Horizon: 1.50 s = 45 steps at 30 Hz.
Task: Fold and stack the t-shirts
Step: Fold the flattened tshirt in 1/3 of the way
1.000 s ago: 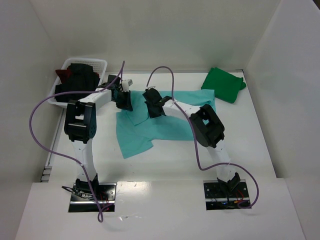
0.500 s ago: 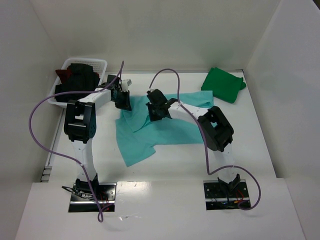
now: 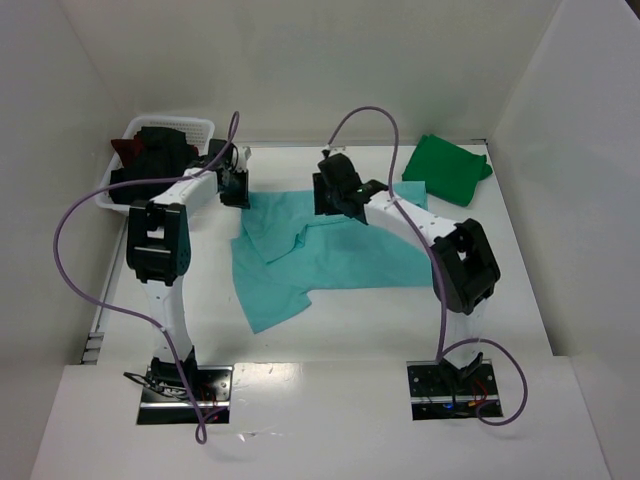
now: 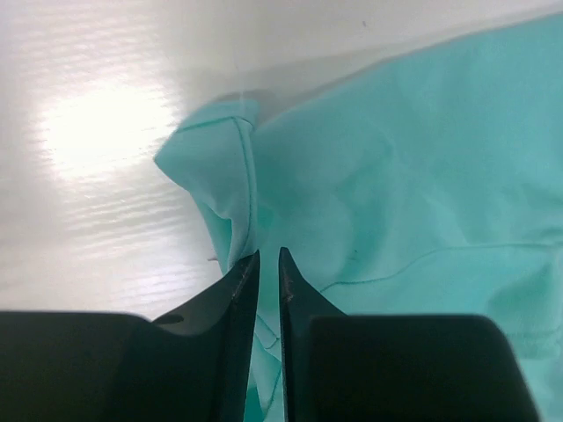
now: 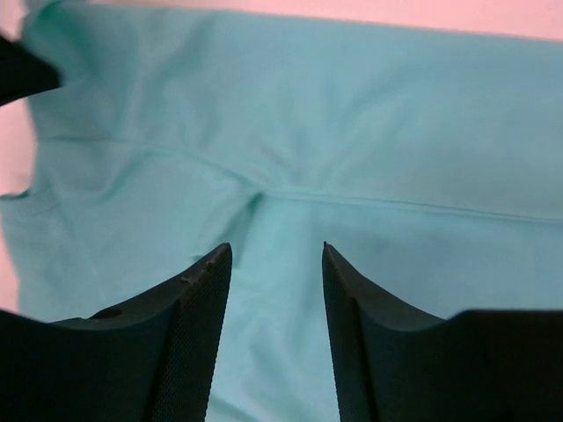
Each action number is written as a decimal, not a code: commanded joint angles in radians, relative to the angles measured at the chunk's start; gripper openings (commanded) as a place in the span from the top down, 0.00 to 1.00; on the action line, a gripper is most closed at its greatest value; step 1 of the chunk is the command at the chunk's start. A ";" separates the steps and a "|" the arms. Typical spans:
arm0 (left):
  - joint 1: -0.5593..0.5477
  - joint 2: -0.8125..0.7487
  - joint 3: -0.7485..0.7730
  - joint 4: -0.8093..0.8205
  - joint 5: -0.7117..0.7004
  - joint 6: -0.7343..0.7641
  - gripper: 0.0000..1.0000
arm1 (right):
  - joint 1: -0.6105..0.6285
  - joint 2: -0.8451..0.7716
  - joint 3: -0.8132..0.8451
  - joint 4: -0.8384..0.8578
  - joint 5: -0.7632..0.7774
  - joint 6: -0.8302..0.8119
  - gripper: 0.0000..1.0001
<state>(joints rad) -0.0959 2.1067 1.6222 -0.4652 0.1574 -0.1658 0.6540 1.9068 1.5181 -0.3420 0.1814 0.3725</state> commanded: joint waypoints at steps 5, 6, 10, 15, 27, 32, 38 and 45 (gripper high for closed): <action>0.005 0.050 0.077 -0.037 -0.059 -0.081 0.77 | -0.221 -0.091 -0.078 0.020 0.070 0.006 0.48; 0.005 0.039 0.077 -0.027 -0.059 -0.081 0.77 | -0.234 -0.106 -0.091 0.020 0.070 0.006 0.50; -0.025 0.010 0.106 -0.027 -0.216 -0.104 0.77 | -0.310 -0.138 -0.124 0.043 0.089 -0.004 0.51; -0.025 0.044 0.192 -0.085 -0.292 -0.129 0.75 | -0.385 -0.147 -0.159 0.055 0.067 -0.013 0.51; -0.070 -0.041 0.039 0.095 0.050 -0.322 0.73 | -0.507 -0.034 -0.148 0.080 0.108 0.000 0.58; -0.079 0.022 0.019 0.114 0.008 -0.359 0.83 | -0.556 -0.034 -0.171 0.080 0.081 0.009 0.63; -0.079 0.078 0.039 0.065 -0.110 -0.406 1.00 | -0.577 -0.034 -0.191 0.080 0.099 0.009 0.64; -0.079 0.113 0.077 -0.009 -0.182 -0.416 1.00 | -0.588 -0.005 -0.191 0.070 0.110 0.040 0.58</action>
<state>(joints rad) -0.1772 2.1956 1.6657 -0.4213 0.0338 -0.5575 0.0711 1.8786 1.3334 -0.2993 0.2562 0.3840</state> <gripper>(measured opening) 0.001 0.418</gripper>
